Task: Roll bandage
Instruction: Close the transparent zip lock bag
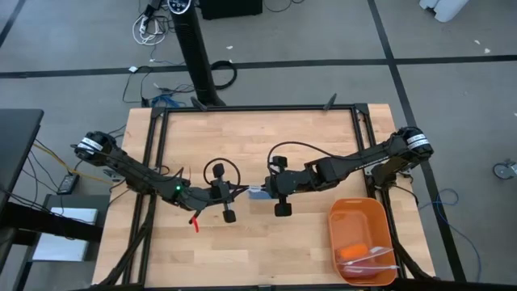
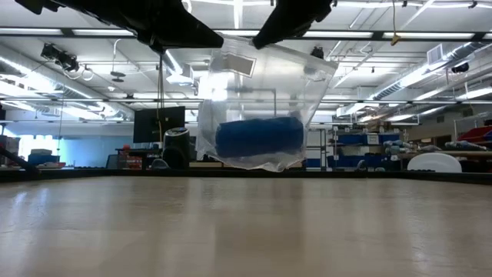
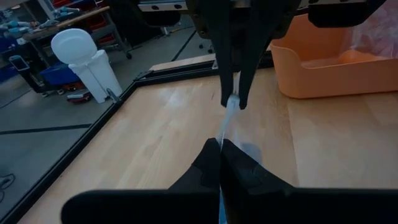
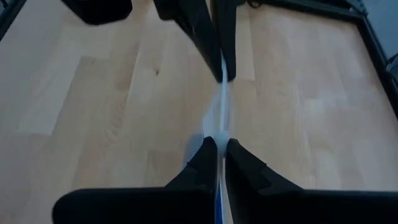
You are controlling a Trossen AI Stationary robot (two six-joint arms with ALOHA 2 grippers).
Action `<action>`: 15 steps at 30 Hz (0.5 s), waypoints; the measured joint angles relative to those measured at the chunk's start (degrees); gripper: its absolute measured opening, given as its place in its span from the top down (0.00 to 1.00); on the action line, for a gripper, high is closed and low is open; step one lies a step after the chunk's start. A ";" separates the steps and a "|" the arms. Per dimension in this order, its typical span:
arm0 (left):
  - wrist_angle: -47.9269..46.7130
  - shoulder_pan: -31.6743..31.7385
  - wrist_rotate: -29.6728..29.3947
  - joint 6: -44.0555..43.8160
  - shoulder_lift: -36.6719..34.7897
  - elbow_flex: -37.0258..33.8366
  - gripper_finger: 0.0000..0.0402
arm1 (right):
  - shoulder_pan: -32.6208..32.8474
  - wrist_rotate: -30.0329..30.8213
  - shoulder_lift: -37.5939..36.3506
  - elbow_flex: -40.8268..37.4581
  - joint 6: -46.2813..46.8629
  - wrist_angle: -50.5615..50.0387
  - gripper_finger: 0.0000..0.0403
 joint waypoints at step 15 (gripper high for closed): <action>-0.44 0.00 1.49 -1.54 -0.02 -0.02 1.00 | 1.37 0.67 -1.82 -0.07 5.81 -11.68 0.96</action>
